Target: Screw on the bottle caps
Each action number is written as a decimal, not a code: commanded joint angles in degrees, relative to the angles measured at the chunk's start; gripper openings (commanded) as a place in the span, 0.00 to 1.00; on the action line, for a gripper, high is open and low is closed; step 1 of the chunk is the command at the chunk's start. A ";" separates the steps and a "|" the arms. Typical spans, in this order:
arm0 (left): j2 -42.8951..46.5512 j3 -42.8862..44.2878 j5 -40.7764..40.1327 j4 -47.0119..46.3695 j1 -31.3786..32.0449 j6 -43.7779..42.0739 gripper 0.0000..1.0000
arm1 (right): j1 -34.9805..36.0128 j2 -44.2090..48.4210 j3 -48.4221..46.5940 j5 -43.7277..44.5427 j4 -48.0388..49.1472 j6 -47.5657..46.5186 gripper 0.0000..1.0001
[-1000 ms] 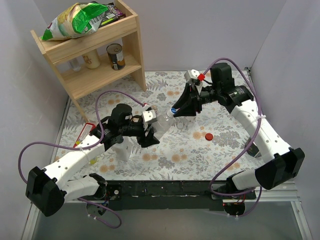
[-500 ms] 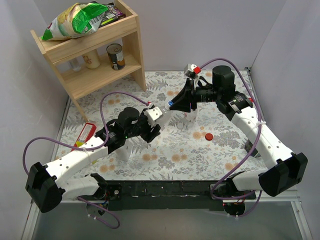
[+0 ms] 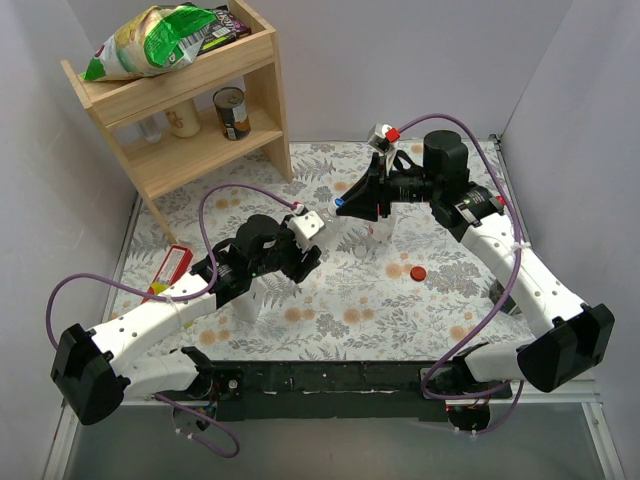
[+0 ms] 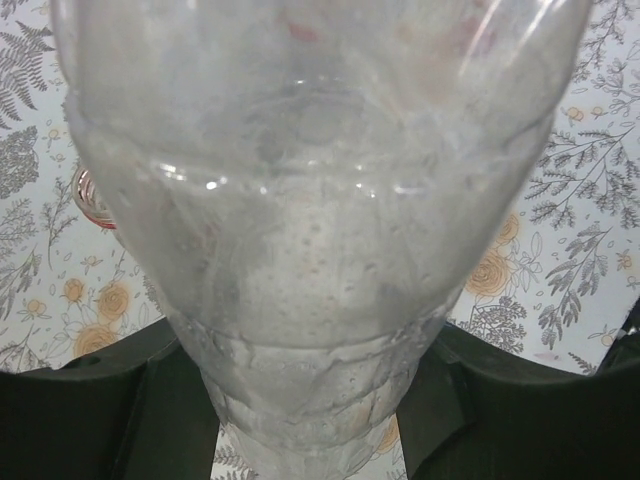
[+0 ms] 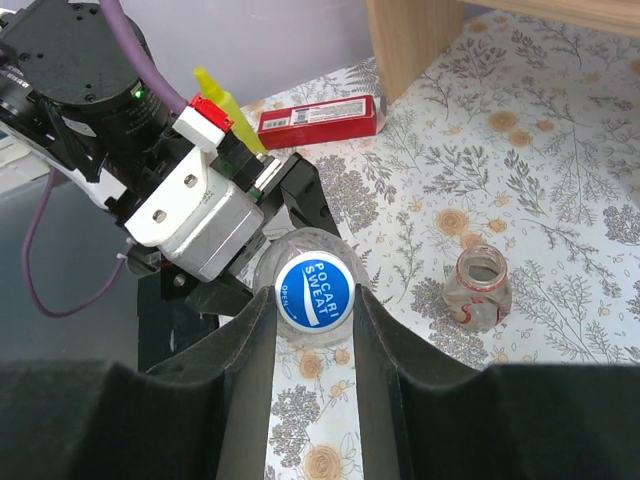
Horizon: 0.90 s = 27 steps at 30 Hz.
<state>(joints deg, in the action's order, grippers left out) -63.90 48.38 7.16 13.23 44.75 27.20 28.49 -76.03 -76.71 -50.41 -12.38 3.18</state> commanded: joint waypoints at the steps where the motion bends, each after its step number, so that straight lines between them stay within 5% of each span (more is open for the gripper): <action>1: 2.46 1.10 6.98 -4.80 0.51 1.71 0.00 | 0.86 -0.70 -0.11 -1.25 2.71 1.65 0.20; 6: 2.90 0.40 11.74 -4.01 0.51 3.38 0.00 | 0.78 -0.70 1.29 -1.35 3.59 1.92 0.35; 22: 2.99 -0.04 12.00 -5.15 -0.46 4.88 0.00 | 1.30 -1.23 3.49 -6.36 6.84 5.17 0.48; 27: 2.99 -0.30 12.18 -5.15 -0.89 4.97 0.01 | 1.30 -1.58 3.32 -9.78 8.34 3.86 0.14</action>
<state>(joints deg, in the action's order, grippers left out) -63.11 47.40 17.06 12.16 43.94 32.71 29.19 -76.84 -73.43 -55.94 -5.89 7.38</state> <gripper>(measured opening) 0.547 0.417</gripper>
